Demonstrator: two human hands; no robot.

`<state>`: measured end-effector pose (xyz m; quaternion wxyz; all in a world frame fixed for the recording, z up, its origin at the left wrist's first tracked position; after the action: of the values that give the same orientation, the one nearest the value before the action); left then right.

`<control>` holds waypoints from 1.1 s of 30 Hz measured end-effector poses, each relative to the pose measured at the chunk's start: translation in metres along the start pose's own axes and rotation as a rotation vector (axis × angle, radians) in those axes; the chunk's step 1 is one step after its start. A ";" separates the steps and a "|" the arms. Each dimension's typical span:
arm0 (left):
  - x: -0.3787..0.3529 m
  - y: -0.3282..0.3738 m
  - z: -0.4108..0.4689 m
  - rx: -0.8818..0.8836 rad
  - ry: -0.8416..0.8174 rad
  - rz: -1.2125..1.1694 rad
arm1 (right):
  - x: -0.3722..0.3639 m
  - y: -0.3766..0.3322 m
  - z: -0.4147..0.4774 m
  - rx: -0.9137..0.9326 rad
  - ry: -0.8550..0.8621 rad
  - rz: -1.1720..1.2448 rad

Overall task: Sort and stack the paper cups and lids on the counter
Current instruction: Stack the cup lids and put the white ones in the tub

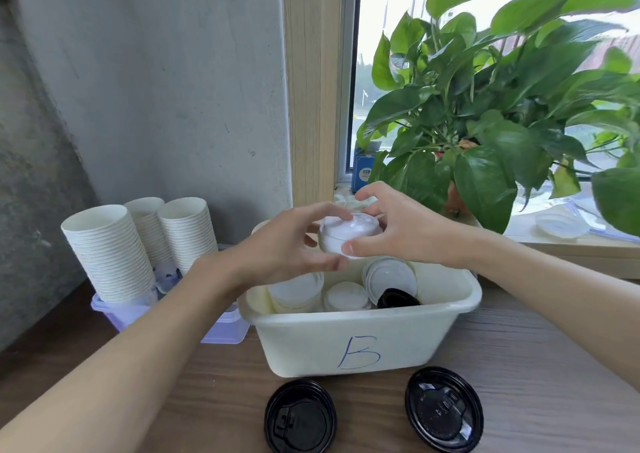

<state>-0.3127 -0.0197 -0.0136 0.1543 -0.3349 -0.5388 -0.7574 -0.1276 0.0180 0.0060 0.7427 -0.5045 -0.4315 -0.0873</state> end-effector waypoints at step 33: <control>-0.004 -0.029 -0.005 0.005 0.152 -0.187 | -0.029 0.078 0.025 -0.123 -0.094 -0.644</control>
<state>-0.3290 -0.0140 -0.0380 0.1243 -0.2243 -0.5565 -0.7903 -0.1153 0.0663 -0.0647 0.6244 -0.3895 -0.5966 -0.3200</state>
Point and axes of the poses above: each hand's wrist, its own z-axis towards the middle knuckle, its own x-axis out of the back of the hand, y = z × x, the point moved 3 cm from there along z, towards the middle knuckle, and after that the axes turned 2 degrees about x, right-handed, at the moved point
